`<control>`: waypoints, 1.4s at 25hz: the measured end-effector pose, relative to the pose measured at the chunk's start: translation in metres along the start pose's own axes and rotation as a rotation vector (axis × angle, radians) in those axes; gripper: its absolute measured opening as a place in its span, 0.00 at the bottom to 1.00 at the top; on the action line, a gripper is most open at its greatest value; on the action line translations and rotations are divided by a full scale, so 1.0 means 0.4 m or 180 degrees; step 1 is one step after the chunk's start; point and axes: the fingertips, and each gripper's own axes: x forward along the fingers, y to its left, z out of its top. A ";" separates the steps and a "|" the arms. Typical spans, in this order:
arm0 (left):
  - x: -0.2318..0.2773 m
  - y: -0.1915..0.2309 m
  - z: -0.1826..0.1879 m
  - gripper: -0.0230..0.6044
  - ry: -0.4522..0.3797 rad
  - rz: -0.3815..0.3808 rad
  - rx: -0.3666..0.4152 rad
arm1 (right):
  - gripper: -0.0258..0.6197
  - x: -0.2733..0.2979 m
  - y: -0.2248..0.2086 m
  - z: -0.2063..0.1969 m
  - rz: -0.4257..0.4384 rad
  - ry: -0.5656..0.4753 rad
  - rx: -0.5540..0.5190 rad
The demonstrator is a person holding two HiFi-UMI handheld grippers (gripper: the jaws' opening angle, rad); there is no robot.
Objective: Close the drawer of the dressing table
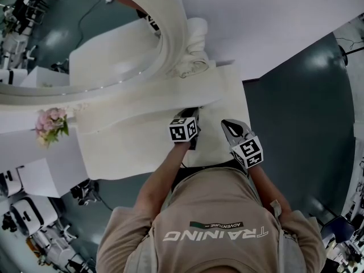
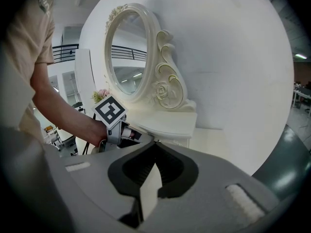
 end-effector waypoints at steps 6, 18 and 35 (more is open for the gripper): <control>-0.005 -0.003 0.002 0.07 -0.0007 -0.0020 0.0029 | 0.04 -0.008 0.004 0.008 -0.0002 -0.0011 0.0003; -0.137 0.002 -0.008 0.07 -0.0062 0.0031 0.0428 | 0.04 -0.005 0.043 0.028 -0.0017 -0.0144 -0.0027; -0.441 -0.088 0.165 0.07 -0.0937 0.0080 0.1131 | 0.04 -0.058 0.158 0.210 0.0186 -0.0650 -0.0231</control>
